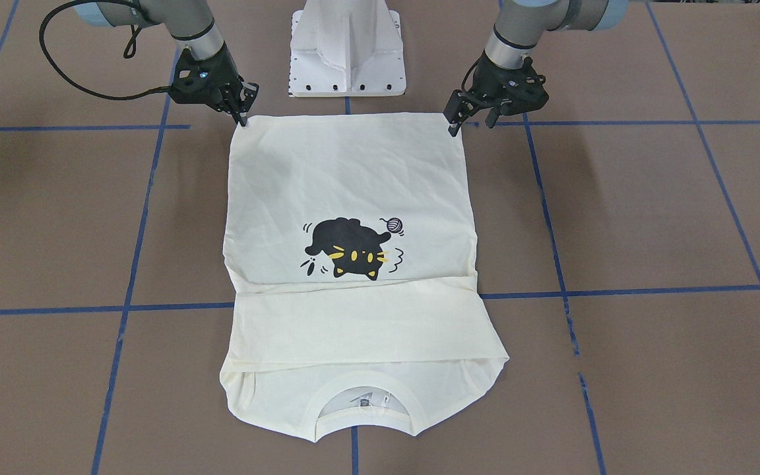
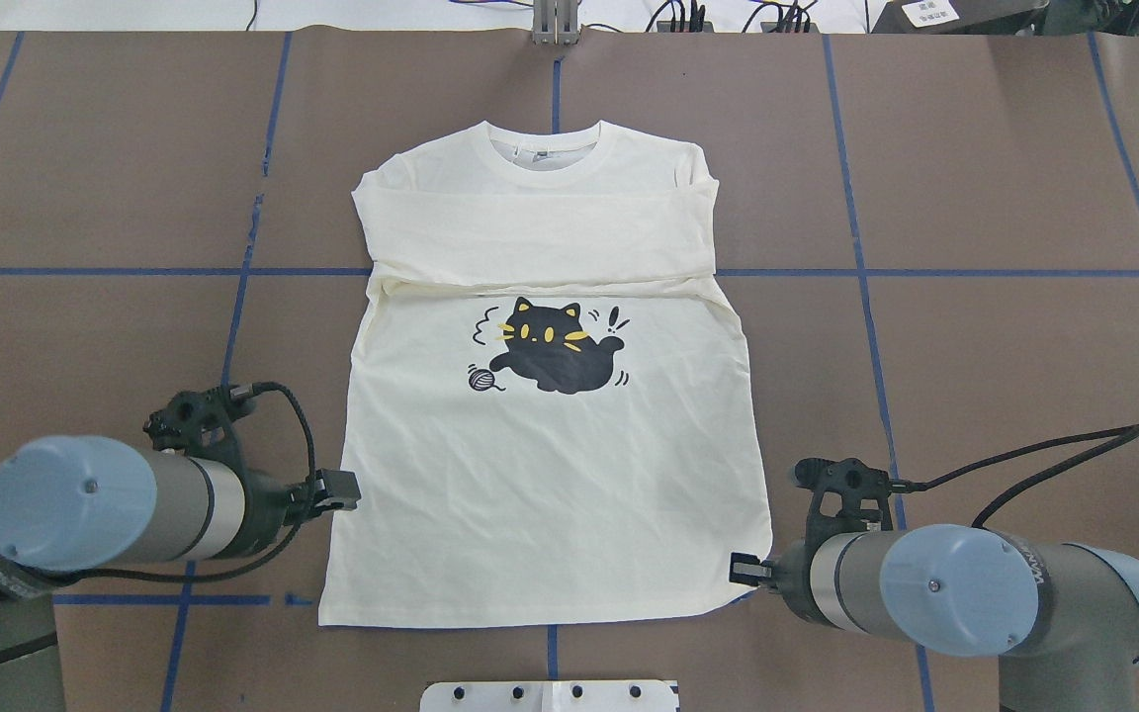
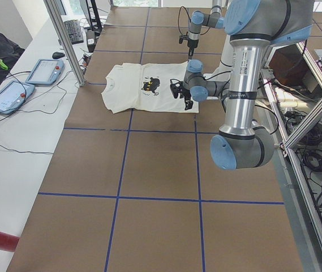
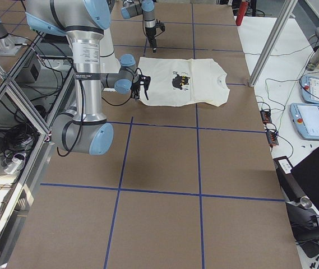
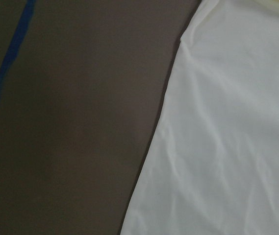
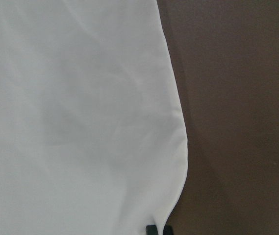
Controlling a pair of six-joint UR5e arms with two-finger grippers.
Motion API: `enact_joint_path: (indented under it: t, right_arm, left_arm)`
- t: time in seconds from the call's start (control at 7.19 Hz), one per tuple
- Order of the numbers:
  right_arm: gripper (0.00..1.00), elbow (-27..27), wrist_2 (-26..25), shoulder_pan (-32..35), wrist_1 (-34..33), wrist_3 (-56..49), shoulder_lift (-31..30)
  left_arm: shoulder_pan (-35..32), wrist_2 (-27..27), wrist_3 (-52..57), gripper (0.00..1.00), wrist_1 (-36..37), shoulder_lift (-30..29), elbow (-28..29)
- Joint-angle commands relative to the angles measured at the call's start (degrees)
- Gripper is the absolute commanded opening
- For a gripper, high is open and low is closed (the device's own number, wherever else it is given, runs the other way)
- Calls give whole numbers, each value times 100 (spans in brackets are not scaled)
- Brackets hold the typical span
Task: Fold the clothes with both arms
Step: 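Grasp the near hem corners with both grippers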
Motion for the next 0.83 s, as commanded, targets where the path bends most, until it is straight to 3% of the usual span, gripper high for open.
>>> enact_joint_path:
  t: [0.0,0.7]
  right_arm:
    - [0,172,99,85,0,-3,-4]
    - [0,199,125,164,0,-3,-4]
  left_arm:
    - [662,299,-481,95,10,-74,268]
    - [822,458,-543,87,290,-154,349]
